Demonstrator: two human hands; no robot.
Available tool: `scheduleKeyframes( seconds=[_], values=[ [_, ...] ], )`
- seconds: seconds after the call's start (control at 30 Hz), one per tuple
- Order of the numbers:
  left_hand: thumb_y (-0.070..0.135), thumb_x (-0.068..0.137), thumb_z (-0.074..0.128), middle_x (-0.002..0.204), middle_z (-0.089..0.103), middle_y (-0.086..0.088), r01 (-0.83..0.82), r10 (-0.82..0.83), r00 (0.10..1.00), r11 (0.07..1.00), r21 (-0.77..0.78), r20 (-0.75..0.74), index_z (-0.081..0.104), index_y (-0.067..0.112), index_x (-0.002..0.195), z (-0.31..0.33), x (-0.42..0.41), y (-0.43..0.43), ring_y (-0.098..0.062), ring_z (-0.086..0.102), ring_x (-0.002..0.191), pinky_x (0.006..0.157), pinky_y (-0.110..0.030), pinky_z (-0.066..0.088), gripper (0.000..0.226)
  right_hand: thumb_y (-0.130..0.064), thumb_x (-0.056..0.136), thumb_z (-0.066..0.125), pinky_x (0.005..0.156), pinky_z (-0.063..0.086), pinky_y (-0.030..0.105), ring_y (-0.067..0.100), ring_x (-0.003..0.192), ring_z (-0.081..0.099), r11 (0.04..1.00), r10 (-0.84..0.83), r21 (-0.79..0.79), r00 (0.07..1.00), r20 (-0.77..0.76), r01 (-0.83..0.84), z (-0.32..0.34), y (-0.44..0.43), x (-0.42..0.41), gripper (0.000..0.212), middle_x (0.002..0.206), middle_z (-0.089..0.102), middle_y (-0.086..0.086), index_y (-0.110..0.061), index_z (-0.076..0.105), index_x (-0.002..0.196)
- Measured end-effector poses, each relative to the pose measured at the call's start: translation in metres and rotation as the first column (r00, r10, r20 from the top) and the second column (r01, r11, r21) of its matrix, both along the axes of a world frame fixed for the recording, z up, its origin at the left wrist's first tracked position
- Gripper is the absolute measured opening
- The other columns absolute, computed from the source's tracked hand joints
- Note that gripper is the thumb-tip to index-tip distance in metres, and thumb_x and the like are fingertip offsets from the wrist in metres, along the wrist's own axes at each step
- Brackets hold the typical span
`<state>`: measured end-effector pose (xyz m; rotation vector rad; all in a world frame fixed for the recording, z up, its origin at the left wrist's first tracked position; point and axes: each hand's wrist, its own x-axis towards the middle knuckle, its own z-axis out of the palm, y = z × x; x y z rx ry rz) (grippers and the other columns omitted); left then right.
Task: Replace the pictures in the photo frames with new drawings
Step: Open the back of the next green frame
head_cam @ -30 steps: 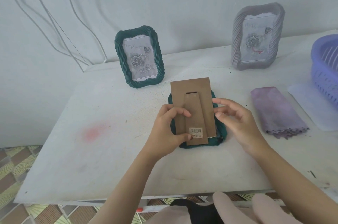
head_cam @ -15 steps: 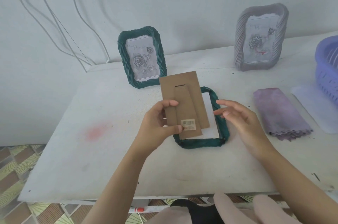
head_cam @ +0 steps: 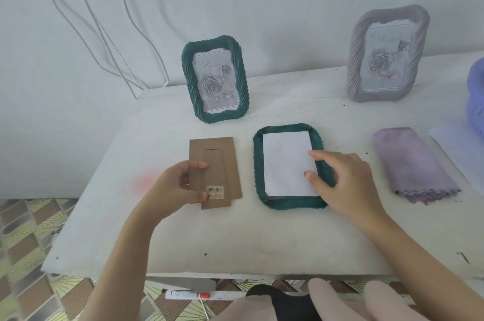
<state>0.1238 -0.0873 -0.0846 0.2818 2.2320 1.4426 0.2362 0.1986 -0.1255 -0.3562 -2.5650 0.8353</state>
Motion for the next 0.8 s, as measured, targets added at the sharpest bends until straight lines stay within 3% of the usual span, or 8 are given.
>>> scheduleKeyframes(
  seconds=[0.03, 0.1, 0.2, 0.43, 0.57, 0.63, 0.7, 0.8],
  values=[
    [-0.013, 0.071, 0.069, 0.115, 0.059, -0.013, 0.004, -0.007, 0.999, 0.997, -0.079, -0.042, 0.056, 0.022, 0.112, -0.001, 0.001, 0.0, -0.008, 0.064, 0.078, 0.063, -0.012, 0.05, 0.056, -0.045, 0.076, 0.067, 0.08, 0.031, 0.031, 0.022, 0.092, 0.054, 0.997, -0.014, 0.074, 1.0, 0.023, 0.012, 0.0, -0.001, -0.001, 0.041, 0.103, 0.067, -0.01, -0.028, 0.063, 0.113],
    [-0.001, 0.07, 0.073, 0.134, 0.043, -0.008, -0.007, -0.056, 0.98, 0.948, -0.318, -0.19, 0.055, 0.031, 0.113, -0.003, 0.002, 0.002, -0.017, 0.051, 0.109, 0.081, -0.012, 0.043, 0.057, -0.053, 0.07, 0.07, 0.078, 0.029, 0.031, 0.025, 0.092, 0.054, 0.981, -0.047, 0.189, 0.996, 0.075, 0.032, 0.002, -0.003, -0.002, 0.054, 0.107, 0.066, -0.005, -0.029, 0.06, 0.118],
    [0.011, 0.069, 0.075, 0.149, 0.019, 0.0, -0.044, -0.125, 0.948, 0.859, -0.51, -0.293, 0.052, 0.04, 0.116, -0.002, 0.005, 0.008, -0.02, 0.013, 0.136, 0.104, -0.032, 0.024, 0.06, -0.057, 0.067, 0.07, 0.08, 0.031, 0.034, 0.027, 0.096, 0.052, 0.977, -0.076, 0.208, 0.988, 0.132, 0.048, 0.005, -0.005, -0.005, 0.064, 0.111, 0.064, -0.002, -0.03, 0.055, 0.123],
    [-0.002, 0.073, 0.063, 0.137, 0.027, 0.016, 0.079, -0.179, 0.956, 0.92, -0.383, -0.233, 0.046, 0.049, 0.115, 0.005, 0.006, 0.014, -0.011, 0.015, 0.135, 0.104, -0.032, 0.027, 0.068, -0.038, 0.069, 0.076, 0.083, 0.032, 0.032, 0.024, 0.089, 0.049, 0.996, -0.09, 0.016, 0.985, 0.146, 0.089, 0.016, -0.007, -0.01, 0.056, 0.097, 0.062, -0.003, -0.032, 0.055, 0.122],
    [0.013, 0.07, 0.061, 0.135, 0.042, 0.012, 0.058, -0.147, 0.924, 0.966, -0.251, -0.354, 0.052, 0.043, 0.116, 0.004, 0.011, 0.027, -0.01, 0.03, 0.131, 0.106, -0.033, 0.032, 0.055, -0.022, 0.074, 0.073, 0.077, 0.034, 0.028, 0.019, 0.075, 0.046, 0.994, -0.106, -0.03, 0.991, 0.082, 0.109, 0.015, -0.009, -0.01, 0.038, 0.08, 0.06, 0.0, -0.031, 0.063, 0.109],
    [0.012, 0.073, 0.061, 0.127, 0.051, 0.01, 0.071, -0.105, 0.92, 0.992, -0.104, -0.377, 0.054, 0.041, 0.111, 0.006, 0.016, 0.038, 0.002, 0.044, 0.118, 0.095, -0.023, 0.044, 0.048, -0.014, 0.076, 0.07, 0.07, 0.036, 0.019, 0.014, 0.069, 0.046, 0.984, -0.093, -0.15, 0.996, 0.016, 0.094, 0.016, -0.009, -0.008, 0.029, 0.075, 0.06, -0.001, -0.03, 0.068, 0.101],
    [0.005, 0.081, 0.061, 0.124, 0.053, 0.017, 0.094, -0.093, 0.931, 0.995, -0.014, -0.354, 0.055, 0.042, 0.11, 0.005, 0.022, 0.051, 0.01, 0.044, 0.114, 0.089, -0.016, 0.042, 0.048, -0.01, 0.076, 0.07, 0.064, 0.037, 0.01, 0.011, 0.066, 0.045, 0.939, -0.106, -0.333, 0.994, -0.029, 0.091, 0.02, -0.008, -0.004, 0.028, 0.07, 0.055, -0.002, -0.03, 0.07, 0.095],
    [0.007, 0.084, 0.061, 0.111, 0.056, 0.028, 0.138, -0.119, 0.939, 0.99, 0.035, -0.324, 0.059, 0.042, 0.105, 0.003, 0.031, 0.073, 0.004, 0.048, 0.113, 0.088, -0.018, 0.038, 0.042, -0.007, 0.074, 0.073, 0.06, 0.036, 0.005, 0.002, 0.061, 0.042, 0.799, -0.108, -0.599, 0.992, -0.058, 0.052, 0.025, -0.001, 0.0, 0.029, 0.069, 0.049, -0.004, -0.032, 0.071, 0.088]
  ],
)
